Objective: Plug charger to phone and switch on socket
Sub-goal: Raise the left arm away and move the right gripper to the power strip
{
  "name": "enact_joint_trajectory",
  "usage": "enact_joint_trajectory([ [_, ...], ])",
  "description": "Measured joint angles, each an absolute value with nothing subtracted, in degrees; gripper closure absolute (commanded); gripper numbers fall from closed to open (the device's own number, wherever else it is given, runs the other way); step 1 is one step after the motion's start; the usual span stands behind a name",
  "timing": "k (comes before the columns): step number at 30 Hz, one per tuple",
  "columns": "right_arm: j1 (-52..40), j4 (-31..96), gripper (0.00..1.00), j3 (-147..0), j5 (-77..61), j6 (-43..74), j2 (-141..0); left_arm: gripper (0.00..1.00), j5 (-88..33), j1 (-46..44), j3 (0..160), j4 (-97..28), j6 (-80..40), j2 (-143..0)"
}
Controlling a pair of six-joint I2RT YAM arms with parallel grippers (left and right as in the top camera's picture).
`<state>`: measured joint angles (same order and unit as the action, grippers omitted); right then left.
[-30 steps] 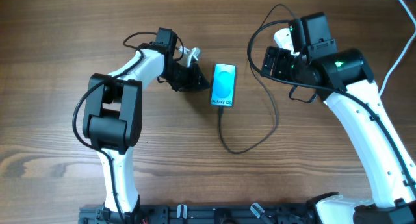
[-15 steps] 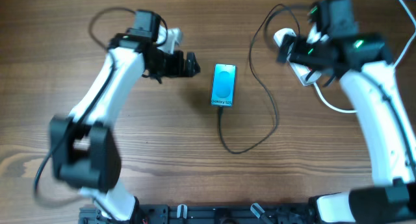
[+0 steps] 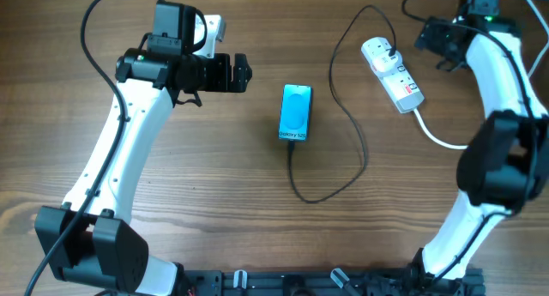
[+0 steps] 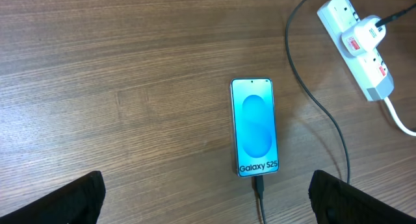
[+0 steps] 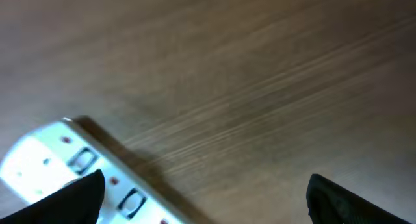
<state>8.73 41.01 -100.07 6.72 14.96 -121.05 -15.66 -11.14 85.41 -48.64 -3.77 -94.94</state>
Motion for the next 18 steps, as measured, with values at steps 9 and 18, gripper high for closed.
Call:
enact_joint_trajectory([
  [9,8.7,40.2,0.00,-100.1,5.0,11.2,-127.6,0.00,-15.7,-11.1,85.4,-48.6,-3.8,-94.9],
  [18,8.7,40.7,0.00,-98.7,1.7,7.2,-128.3,0.00,-15.7,-11.1,85.4,-48.6,-3.8,-94.9],
])
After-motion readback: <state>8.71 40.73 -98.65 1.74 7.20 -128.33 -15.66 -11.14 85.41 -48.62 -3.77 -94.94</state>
